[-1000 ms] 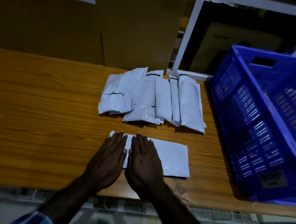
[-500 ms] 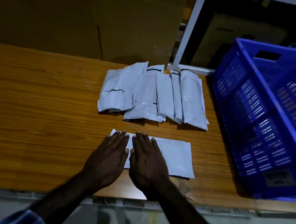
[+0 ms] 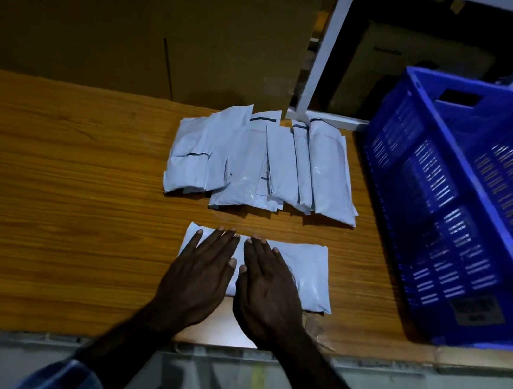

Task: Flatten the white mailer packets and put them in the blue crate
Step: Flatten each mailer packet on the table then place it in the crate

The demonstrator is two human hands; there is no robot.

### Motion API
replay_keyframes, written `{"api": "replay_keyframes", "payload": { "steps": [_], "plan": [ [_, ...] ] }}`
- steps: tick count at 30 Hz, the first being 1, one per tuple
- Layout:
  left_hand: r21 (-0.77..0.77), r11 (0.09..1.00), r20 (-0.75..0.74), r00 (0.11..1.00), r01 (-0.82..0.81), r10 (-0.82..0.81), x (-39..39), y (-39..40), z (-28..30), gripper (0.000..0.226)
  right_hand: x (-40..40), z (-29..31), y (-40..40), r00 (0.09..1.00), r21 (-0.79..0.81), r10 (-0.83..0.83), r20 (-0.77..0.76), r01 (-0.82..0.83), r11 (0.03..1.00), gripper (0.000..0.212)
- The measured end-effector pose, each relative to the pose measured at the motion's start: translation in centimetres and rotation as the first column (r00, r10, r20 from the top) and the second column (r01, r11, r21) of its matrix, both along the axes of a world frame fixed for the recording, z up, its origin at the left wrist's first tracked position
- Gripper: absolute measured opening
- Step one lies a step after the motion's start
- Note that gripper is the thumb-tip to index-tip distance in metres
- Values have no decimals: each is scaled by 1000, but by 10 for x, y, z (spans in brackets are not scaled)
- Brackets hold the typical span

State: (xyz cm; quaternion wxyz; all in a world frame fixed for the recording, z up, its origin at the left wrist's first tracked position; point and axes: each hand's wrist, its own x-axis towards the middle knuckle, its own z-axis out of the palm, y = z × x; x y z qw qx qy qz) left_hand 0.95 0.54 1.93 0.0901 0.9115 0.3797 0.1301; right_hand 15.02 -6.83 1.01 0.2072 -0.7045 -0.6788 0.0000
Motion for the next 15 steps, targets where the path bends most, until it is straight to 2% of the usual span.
{"api": "replay_keyframes", "payload": {
  "steps": [7,13,15],
  "plan": [
    [12,1000,-55,998,-11,12,1,1,3,57,1,9,3,1000,-69,19,7,-18,997,53],
    [75,997,-74,997,-15,20,17,1,19,53,24,13,-4,995,-40,-78,69,81,996,54],
    [70,997,-83,996,18,-12,23,-3,16,52,27,8,-9,995,-35,-50,86,53,998,53]
  ]
}}
